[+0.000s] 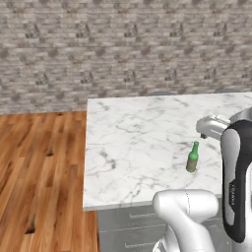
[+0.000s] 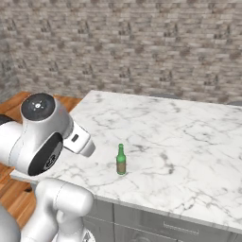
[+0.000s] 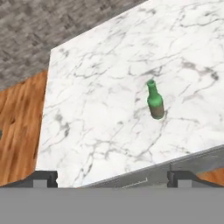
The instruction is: Move the drinks to the dining counter.
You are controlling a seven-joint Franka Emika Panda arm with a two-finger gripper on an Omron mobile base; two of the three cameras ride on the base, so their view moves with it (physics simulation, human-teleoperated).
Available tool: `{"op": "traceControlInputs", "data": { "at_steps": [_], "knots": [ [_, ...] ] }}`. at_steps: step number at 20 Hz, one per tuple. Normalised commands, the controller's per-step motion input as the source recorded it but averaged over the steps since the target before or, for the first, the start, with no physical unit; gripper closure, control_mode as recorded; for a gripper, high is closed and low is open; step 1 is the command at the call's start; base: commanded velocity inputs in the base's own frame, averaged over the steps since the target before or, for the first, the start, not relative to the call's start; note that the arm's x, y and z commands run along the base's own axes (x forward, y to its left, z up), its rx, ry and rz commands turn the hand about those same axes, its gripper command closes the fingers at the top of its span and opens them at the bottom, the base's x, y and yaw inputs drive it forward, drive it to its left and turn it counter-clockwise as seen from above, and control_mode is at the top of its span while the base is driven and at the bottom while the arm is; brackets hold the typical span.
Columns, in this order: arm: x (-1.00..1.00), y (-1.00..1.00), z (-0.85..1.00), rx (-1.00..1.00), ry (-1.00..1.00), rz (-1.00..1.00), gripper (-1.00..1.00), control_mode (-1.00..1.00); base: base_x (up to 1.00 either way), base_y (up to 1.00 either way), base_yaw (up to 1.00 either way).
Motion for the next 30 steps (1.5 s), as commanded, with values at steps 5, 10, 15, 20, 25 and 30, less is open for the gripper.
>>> {"op": "traceControlInputs", "data": {
  "at_steps": [5,10,15,20,25,30],
  "knots": [
    [-0.05,0.13,0.14,-0.08,-0.04,0.0,-1.0,-1.0,0.0,0.0,0.0],
    [-0.01,0.02,0.27,-0.04,0.0,0.0,-1.0,-1.0,0.0,0.0,0.0],
    [-0.08,0.01,0.24,-0.06,0.04,0.0,-1.0,-1.0,0.0,0.0,0.0],
    [0.0,0.02,0.05,-0.05,0.01,0.0,-1.0,-1.0,0.0,0.0,0.0],
    [0.0,0.0,0.0,-0.01,0.0,0.0,-1.0,1.0,0.02,-0.31,-0.28],
    [0.0,0.0,0.0,0.0,0.0,0.0,-1.0,1.0,0.0,-0.29,-0.92]
  ]
}}
